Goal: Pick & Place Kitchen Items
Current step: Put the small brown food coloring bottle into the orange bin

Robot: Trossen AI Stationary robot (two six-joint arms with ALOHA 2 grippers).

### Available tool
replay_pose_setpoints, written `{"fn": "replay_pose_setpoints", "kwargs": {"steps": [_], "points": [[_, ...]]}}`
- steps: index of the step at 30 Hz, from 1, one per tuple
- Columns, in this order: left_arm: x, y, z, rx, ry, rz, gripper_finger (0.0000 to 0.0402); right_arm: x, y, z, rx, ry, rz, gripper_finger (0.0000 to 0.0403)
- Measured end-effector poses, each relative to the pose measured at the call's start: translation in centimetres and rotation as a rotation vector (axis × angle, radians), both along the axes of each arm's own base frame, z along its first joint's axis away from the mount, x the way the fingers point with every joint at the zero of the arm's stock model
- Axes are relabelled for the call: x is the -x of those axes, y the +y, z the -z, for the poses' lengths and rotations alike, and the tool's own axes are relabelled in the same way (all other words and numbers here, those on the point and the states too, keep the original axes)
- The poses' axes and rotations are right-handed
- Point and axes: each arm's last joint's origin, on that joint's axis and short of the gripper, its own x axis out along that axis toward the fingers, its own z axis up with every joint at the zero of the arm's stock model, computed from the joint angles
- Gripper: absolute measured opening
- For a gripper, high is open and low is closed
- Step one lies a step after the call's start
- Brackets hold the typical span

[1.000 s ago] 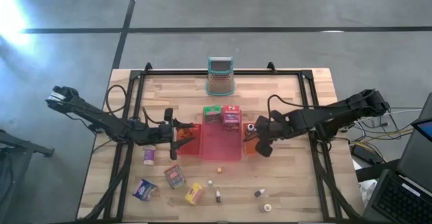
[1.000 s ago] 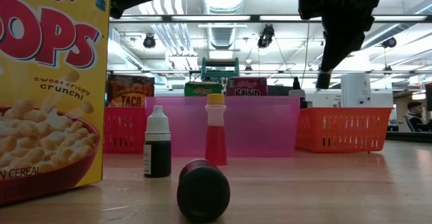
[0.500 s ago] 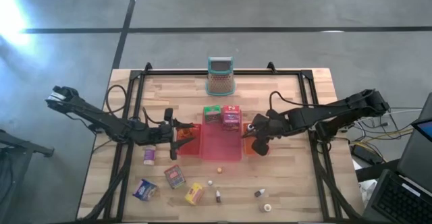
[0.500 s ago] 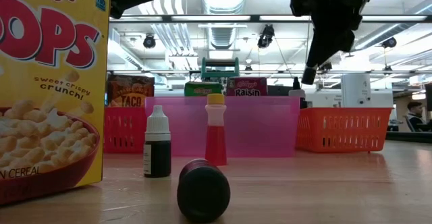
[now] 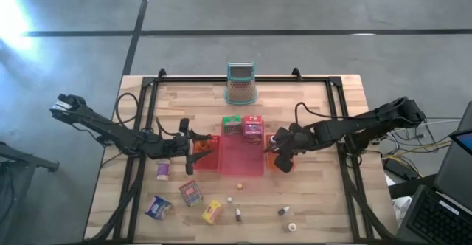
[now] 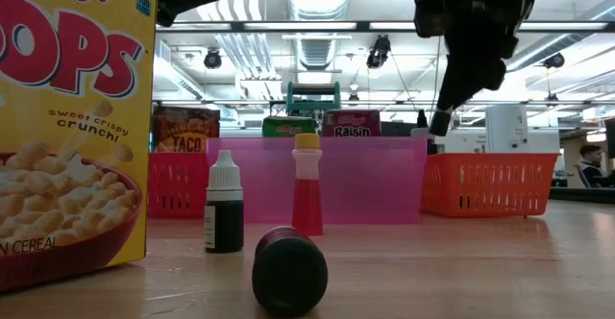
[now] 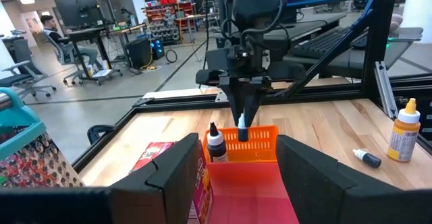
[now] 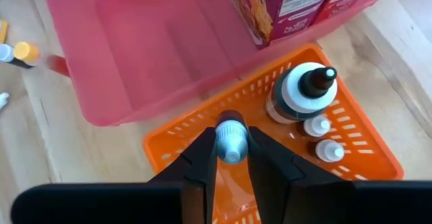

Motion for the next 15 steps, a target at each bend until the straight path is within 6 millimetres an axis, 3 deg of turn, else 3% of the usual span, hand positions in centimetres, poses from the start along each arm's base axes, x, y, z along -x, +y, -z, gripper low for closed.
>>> {"fn": "replay_pose_setpoints", "kwargs": {"steps": [15], "points": [[-0.02, 0.04, 0.00, 0.000, 0.000, -0.002, 0.0204, -0.06, -0.27, 0.00, -0.006, -0.004, 0.021, 0.0063]]}}
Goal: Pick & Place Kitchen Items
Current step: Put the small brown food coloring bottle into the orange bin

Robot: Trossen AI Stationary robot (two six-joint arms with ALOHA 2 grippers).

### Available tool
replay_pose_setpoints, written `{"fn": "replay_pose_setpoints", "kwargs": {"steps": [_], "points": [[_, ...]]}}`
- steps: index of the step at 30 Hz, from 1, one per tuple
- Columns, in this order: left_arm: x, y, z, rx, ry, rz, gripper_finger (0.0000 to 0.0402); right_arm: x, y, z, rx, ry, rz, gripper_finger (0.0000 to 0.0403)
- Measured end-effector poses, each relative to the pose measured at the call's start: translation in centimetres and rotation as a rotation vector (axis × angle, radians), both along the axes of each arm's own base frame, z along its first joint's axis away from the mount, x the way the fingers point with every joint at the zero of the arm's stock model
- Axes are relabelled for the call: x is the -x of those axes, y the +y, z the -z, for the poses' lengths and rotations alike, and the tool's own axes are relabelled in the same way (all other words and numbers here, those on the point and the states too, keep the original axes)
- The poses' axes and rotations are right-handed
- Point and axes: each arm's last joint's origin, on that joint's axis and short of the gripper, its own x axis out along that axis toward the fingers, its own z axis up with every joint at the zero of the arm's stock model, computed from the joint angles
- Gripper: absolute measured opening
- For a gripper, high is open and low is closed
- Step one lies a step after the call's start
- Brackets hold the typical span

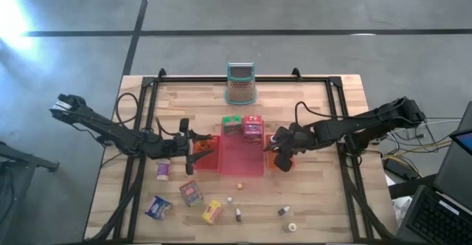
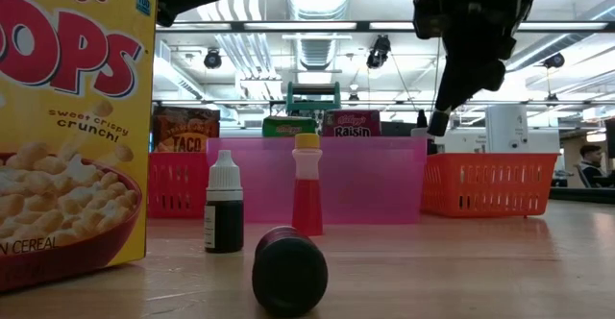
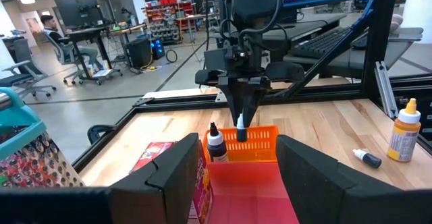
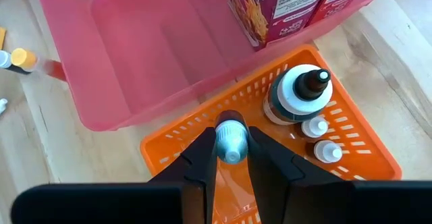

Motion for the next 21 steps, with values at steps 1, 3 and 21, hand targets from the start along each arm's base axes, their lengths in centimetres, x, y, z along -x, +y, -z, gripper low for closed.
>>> {"fn": "replay_pose_setpoints", "kwargs": {"steps": [1, 3, 21], "points": [[0.0, 0.0, 0.0, 0.000, 0.000, 0.000, 0.0204, 0.0, -0.1, 0.0, 0.000, 0.000, 0.003, 0.0063], [0.0, 0.0, 0.0, 0.000, 0.000, 0.000, 0.0204, 0.0, -0.3, 0.0, 0.000, 0.000, 0.012, 0.0063], [0.0, 0.0, 0.0, 0.001, 0.000, -0.005, 0.0204, -1.2, -0.8, 5.4, 0.029, 0.281, 0.082, 0.0063]]}}
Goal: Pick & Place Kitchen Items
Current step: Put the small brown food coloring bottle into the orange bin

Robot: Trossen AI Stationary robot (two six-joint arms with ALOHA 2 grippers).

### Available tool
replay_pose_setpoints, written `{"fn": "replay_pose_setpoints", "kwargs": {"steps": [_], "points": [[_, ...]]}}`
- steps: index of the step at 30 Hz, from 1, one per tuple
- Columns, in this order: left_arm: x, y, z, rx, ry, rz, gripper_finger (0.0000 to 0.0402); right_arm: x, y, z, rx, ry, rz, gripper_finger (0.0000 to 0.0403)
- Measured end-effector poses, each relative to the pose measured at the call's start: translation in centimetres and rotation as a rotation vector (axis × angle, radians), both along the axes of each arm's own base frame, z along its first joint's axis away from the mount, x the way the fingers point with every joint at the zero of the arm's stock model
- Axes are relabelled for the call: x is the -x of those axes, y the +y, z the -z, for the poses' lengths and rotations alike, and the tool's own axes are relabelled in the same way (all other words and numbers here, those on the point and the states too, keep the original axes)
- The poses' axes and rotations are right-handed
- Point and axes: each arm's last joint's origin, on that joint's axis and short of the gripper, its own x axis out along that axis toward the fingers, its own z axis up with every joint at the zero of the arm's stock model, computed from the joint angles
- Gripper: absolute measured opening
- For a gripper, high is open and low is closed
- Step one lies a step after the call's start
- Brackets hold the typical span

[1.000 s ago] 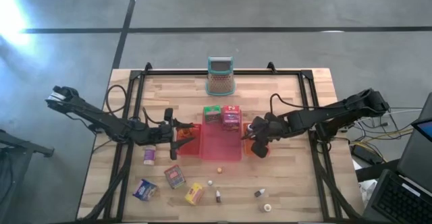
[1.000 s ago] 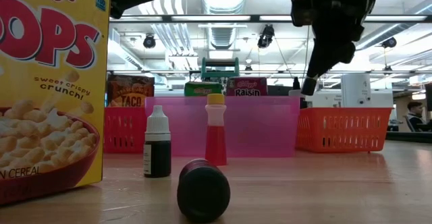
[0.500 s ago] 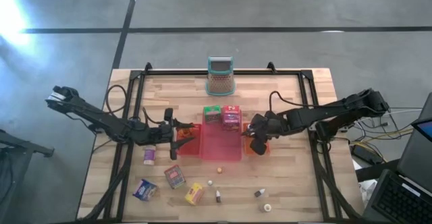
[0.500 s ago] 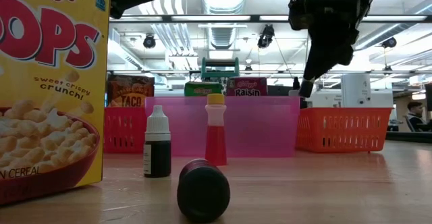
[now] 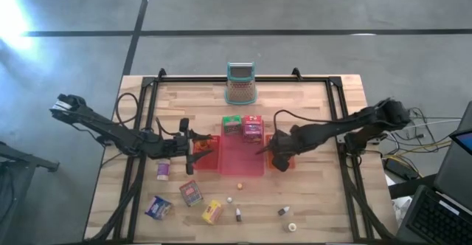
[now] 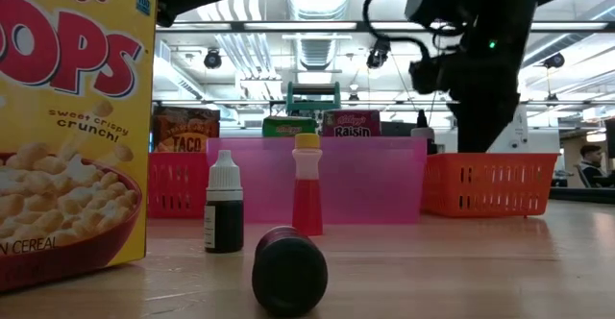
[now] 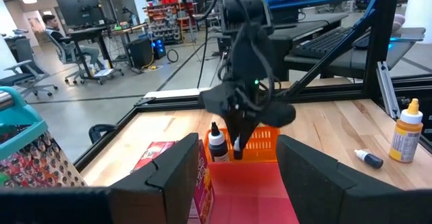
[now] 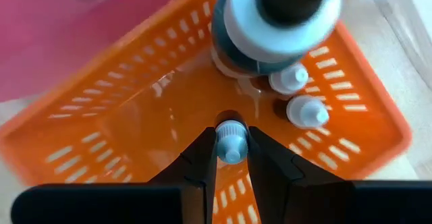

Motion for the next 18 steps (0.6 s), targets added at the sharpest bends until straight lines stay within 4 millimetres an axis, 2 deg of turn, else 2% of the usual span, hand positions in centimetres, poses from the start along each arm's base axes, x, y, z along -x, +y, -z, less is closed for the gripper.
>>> {"fn": "replay_pose_setpoints", "kwargs": {"steps": [4, 18], "points": [[0.0, 0.0, 0.0, 0.001, 0.000, 0.000, 0.0204, -0.3, -0.7, 1.1, 0.011, 0.046, 0.006, 0.0063], [0.0, 0.0, 0.0, 0.005, 0.000, -0.001, 0.0204, -0.4, -1.3, 1.2, 0.047, 0.038, 0.011, 0.0063]]}}
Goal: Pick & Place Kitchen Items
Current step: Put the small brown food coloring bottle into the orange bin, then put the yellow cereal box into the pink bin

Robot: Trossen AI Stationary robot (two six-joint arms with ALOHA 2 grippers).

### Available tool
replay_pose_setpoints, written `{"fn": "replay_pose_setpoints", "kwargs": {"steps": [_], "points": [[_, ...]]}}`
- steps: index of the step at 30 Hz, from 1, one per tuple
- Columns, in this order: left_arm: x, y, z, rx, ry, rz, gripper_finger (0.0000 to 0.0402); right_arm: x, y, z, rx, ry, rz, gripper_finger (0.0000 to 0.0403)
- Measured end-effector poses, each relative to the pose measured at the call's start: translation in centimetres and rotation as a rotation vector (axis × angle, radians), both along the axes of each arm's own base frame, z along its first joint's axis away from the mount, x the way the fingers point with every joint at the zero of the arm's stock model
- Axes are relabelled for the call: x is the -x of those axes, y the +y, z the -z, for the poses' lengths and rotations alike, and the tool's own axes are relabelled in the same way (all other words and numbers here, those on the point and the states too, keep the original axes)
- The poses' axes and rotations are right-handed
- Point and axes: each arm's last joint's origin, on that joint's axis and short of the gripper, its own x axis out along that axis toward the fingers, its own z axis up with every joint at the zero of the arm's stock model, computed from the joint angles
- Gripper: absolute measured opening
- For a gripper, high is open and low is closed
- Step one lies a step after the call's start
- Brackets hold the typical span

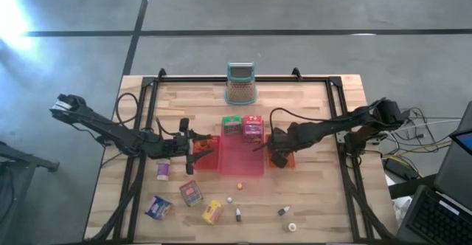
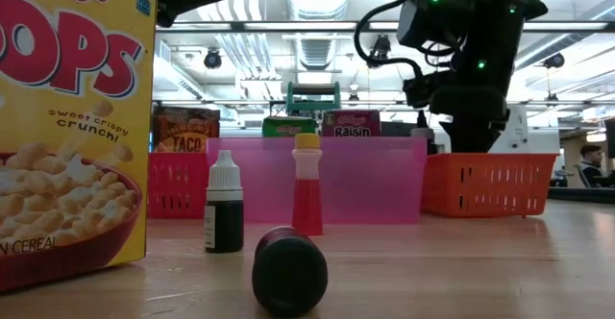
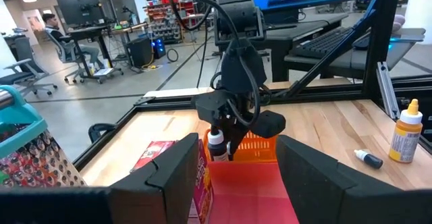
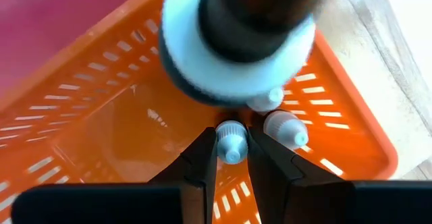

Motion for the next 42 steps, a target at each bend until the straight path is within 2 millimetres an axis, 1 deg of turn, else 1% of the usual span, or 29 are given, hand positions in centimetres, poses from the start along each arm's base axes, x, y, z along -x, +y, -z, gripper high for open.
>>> {"fn": "replay_pose_setpoints", "kwargs": {"steps": [8, 14, 19, 26, 30, 34, 37, 42], "points": [[0.0, 0.0, 0.0, 0.000, 0.000, 0.000, 0.0204, 0.2, -0.1, 0.2, 0.020, 0.006, 0.003, 0.0066], [0.0, 0.0, 0.0, 0.000, 0.000, 0.000, 0.0204, 0.2, -0.1, 0.2, 0.021, 0.008, -0.004, 0.0105], [0.0, 0.0, 0.0, 0.000, -0.001, 0.000, 0.0204, -0.2, 0.0, -0.4, 0.027, -0.007, -0.038, 0.0140], [0.0, 0.0, 0.0, 0.000, -0.001, 0.000, 0.0204, -0.6, 0.2, -1.6, 0.032, -0.036, -0.068, 0.0158], [0.0, 0.0, 0.0, 0.000, 0.000, 0.000, 0.0204, -0.3, 0.4, -2.5, 0.033, -0.032, -0.079, 0.0158], [0.0, 0.0, 0.0, -0.002, 0.003, 0.000, 0.0204, 0.2, 1.1, -3.6, 0.036, -0.037, -0.100, 0.0145], [0.0, 0.0, 0.1, -0.006, 0.014, 0.000, 0.0204, 0.5, 2.2, -4.7, 0.034, -0.079, -0.134, 0.0132], [0.0, 0.0, 0.4, -0.019, 0.045, 0.000, 0.0204, 1.2, 5.0, -6.7, 0.067, -0.167, -0.214, 0.0110]]}}
